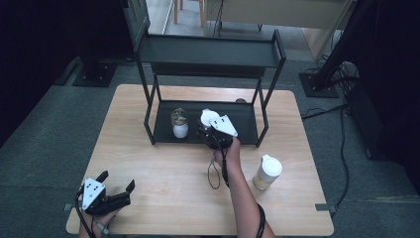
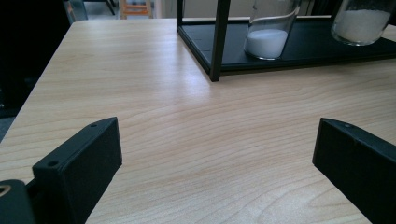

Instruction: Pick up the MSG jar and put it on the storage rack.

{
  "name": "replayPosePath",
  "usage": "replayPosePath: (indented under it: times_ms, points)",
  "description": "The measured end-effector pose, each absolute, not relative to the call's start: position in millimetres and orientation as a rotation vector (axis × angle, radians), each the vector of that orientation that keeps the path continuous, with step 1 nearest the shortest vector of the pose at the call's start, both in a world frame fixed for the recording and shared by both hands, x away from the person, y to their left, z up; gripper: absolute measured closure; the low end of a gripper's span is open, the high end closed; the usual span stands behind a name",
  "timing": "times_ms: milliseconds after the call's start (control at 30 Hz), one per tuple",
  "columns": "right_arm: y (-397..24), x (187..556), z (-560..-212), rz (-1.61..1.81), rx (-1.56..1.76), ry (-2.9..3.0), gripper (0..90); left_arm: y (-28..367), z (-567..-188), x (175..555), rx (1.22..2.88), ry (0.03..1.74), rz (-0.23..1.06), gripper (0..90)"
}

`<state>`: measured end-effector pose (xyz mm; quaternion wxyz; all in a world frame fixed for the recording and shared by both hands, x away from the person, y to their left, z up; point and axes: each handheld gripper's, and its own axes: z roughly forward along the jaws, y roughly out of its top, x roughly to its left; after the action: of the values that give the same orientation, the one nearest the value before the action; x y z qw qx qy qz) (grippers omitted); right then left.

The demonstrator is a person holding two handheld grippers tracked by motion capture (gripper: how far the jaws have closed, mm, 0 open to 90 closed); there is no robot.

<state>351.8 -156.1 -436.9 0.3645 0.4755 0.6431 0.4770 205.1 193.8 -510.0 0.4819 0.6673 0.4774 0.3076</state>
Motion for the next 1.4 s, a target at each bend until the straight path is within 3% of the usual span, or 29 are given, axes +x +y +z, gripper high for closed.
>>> replayPosePath:
  times_ms: [600,1400]
  points:
    - [-152,383,-438,1.207,1.249,1.64,30.3,195,-510,205,1.62,1.161,0.74,1.3]
    - [-150,398,-461,1.203,1.29,1.605,29.9,194,-510,205,1.618,1.158,0.74,1.3]
